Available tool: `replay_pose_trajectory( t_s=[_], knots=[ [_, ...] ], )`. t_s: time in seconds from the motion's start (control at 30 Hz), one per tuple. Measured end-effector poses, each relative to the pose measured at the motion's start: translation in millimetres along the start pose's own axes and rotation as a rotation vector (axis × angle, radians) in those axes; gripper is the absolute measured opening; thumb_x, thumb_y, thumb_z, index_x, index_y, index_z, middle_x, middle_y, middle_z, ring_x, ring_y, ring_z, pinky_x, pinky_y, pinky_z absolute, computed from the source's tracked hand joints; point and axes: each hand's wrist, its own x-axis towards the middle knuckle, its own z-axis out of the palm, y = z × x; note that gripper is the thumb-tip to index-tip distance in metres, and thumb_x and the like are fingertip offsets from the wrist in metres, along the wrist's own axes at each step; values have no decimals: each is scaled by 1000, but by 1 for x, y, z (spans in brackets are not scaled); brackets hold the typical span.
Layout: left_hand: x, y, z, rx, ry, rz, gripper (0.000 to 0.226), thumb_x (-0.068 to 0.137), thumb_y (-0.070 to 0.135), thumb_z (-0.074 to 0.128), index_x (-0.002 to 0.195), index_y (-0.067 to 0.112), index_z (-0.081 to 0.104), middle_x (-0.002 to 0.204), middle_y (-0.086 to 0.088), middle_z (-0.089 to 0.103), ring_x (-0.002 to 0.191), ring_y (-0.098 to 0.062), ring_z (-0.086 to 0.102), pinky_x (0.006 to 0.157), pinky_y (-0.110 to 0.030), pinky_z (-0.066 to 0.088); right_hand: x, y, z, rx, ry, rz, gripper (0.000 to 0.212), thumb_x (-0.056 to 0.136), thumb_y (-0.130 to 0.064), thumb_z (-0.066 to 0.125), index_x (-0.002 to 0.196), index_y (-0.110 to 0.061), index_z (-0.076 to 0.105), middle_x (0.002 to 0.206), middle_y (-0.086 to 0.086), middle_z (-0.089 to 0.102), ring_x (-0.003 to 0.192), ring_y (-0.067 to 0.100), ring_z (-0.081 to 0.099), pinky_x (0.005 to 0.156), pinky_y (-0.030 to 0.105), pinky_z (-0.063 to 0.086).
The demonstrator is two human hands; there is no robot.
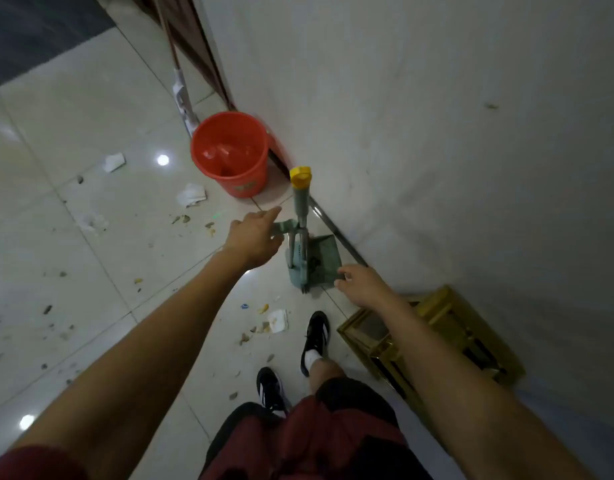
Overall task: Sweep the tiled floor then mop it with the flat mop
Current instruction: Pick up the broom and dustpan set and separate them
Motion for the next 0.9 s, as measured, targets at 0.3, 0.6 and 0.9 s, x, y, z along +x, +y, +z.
replay_pose_trajectory(
  t_s=[0.3,0.6,0.9],
  knots=[
    [44,17,7,12,-234,-84,40,96,48,53,130,25,57,107,-5,68,87,-25,59,84,-42,55,34,7,-18,-30,-84,36,49,97,-35,53,144,-19,50,145,13,51,130,30,51,108,39,43],
    [14,25,32,-34,-455,-24,49,95,42,64,137,17,56,127,-9,64,111,-27,62,94,-41,54,27,20,-9,-51,-76,43,45,98,-35,52,139,-17,55,141,11,57,126,29,55,104,38,46],
    [-66,30,79,-194,-383,-84,41,96,30,60,134,17,56,115,-14,67,99,-30,65,86,-42,57,-19,35,38,-9,-25,78,49,97,-35,56,142,-16,52,144,10,55,127,28,54,102,35,43]
  ],
)
